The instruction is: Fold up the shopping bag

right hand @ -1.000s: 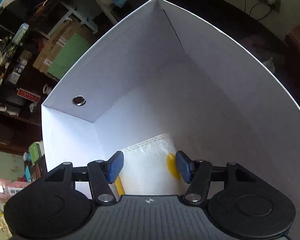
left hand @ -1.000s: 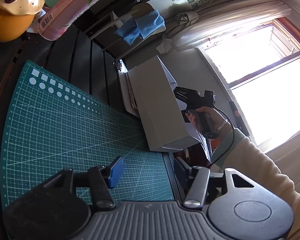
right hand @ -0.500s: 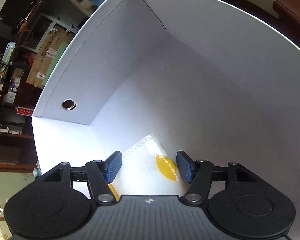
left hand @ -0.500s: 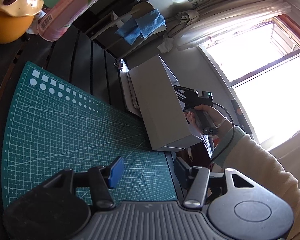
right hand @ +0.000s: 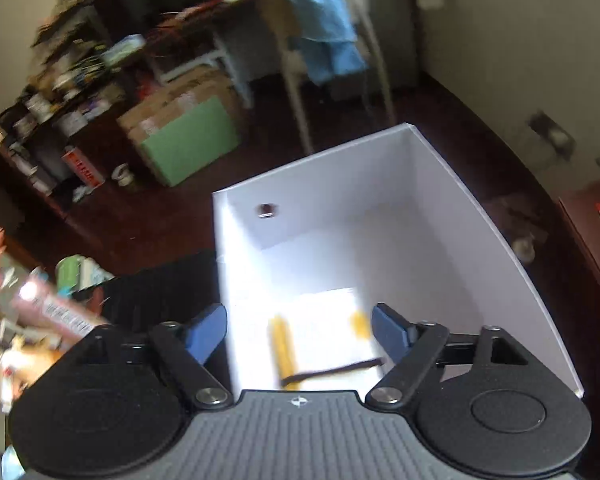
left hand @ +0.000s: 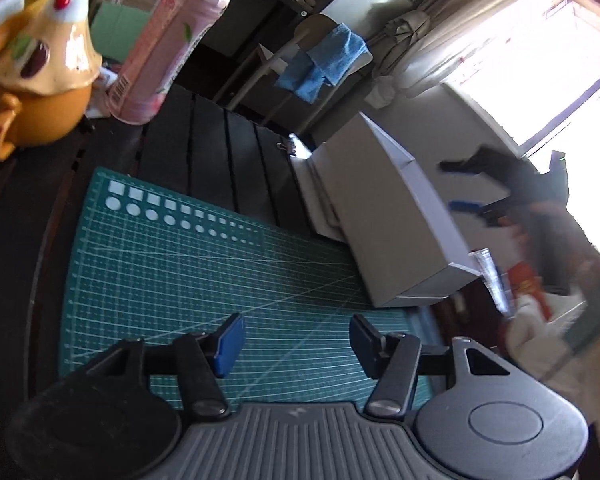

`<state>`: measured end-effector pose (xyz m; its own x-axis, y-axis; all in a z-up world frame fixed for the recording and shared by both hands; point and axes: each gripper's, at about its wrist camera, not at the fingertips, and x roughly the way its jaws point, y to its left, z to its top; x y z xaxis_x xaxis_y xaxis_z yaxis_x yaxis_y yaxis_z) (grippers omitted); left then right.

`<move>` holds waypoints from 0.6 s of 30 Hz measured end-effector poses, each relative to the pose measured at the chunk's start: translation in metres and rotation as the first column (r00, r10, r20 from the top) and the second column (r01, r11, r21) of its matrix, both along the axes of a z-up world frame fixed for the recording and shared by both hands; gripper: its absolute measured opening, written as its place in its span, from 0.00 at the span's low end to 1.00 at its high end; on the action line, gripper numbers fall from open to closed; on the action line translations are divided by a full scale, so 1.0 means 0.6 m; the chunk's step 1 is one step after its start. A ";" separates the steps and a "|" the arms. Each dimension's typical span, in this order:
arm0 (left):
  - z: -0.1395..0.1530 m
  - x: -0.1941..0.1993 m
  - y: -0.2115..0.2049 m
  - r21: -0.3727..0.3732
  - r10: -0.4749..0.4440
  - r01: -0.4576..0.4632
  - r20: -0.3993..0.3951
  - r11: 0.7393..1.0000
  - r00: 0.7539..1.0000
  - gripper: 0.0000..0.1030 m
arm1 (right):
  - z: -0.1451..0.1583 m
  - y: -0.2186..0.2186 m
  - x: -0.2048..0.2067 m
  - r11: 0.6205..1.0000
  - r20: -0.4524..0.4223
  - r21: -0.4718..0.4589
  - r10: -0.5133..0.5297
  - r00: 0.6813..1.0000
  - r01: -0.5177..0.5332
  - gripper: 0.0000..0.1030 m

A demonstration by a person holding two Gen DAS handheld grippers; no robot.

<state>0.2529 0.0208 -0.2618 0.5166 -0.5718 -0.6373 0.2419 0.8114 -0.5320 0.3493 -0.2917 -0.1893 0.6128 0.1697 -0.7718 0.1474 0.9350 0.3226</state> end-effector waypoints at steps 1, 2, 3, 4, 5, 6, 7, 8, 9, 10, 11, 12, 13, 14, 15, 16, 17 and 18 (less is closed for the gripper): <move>0.003 -0.006 -0.006 0.042 0.014 -0.015 0.015 0.999 1.000 0.59 | 0.007 0.019 -0.014 1.000 0.010 -0.001 0.022 1.000 -0.022 0.86; 0.005 -0.012 -0.010 0.072 0.024 -0.026 0.026 0.997 0.999 0.59 | 0.011 0.040 -0.029 0.999 0.017 -0.009 0.044 0.999 -0.044 0.87; 0.006 -0.020 -0.014 0.104 0.036 -0.039 0.034 0.994 0.999 0.60 | 0.010 0.066 -0.046 0.998 0.018 -0.027 0.066 0.998 -0.065 0.87; 0.008 -0.027 -0.018 0.136 0.047 -0.053 0.041 0.989 0.998 0.61 | 0.008 0.093 -0.063 0.995 0.017 -0.046 0.087 0.996 -0.086 0.87; 0.009 -0.034 -0.022 0.168 0.059 -0.066 0.048 0.984 0.997 0.64 | 0.005 0.119 -0.081 0.992 0.020 -0.069 0.105 0.994 -0.103 0.87; 0.011 -0.041 -0.023 0.196 0.070 -0.077 0.040 0.978 0.997 0.65 | -0.004 0.150 -0.106 0.988 0.029 -0.104 0.117 0.993 -0.114 0.87; 0.013 -0.047 -0.024 0.224 0.081 -0.087 0.033 0.971 0.996 0.65 | -0.015 0.180 -0.133 0.983 0.033 -0.138 0.128 0.991 -0.122 0.87; 0.015 -0.053 -0.025 0.251 0.091 -0.095 0.026 0.963 0.995 0.65 | -0.024 0.194 -0.150 0.980 0.029 -0.151 0.132 0.991 -0.127 0.87; 0.019 -0.057 -0.027 0.268 0.085 -0.084 0.006 0.960 0.996 0.65 | -0.036 0.209 -0.168 0.979 0.020 -0.156 0.133 0.991 -0.128 0.87; 0.024 -0.061 -0.028 0.283 0.080 -0.073 -0.011 0.956 0.997 0.65 | -0.049 0.225 -0.187 0.983 0.001 -0.139 0.122 0.992 -0.121 0.87; 0.032 -0.074 -0.025 0.277 0.079 -0.073 -0.011 0.958 0.997 0.65 | -0.058 0.234 -0.203 0.987 -0.016 -0.117 0.111 0.994 -0.112 0.87; 0.041 -0.088 -0.021 0.276 0.090 -0.085 -0.004 0.957 0.996 0.66 | -0.065 0.237 -0.220 0.990 -0.027 -0.094 0.099 0.995 -0.101 0.87; 0.048 -0.100 -0.019 0.282 0.103 -0.099 0.000 0.954 0.995 0.67 | -0.071 0.241 -0.244 0.994 -0.034 -0.070 0.079 0.996 -0.082 0.87; 0.057 -0.113 -0.018 0.289 0.116 -0.112 0.003 0.951 0.993 0.68 | -0.074 0.243 -0.262 0.996 -0.022 -0.062 0.055 0.998 -0.056 0.87; 0.070 -0.129 -0.016 0.301 0.127 -0.123 0.007 0.946 0.992 0.68 | -0.075 0.245 -0.278 0.998 -0.010 -0.057 0.023 1.000 -0.023 0.87; 0.080 -0.140 -0.016 0.304 0.130 -0.130 0.018 0.944 0.991 0.68 | -0.074 0.251 -0.294 0.998 -0.007 -0.066 -0.005 1.000 0.005 0.87; 0.091 -0.152 -0.016 0.308 0.133 -0.136 0.030 0.942 0.991 0.69 | -0.070 0.262 -0.309 0.995 -0.013 -0.093 -0.026 1.000 0.025 0.87; 0.104 -0.165 -0.017 0.311 0.138 -0.145 0.047 0.939 0.989 0.72 | -0.068 0.267 -0.320 0.992 -0.022 -0.119 -0.037 0.999 0.034 0.87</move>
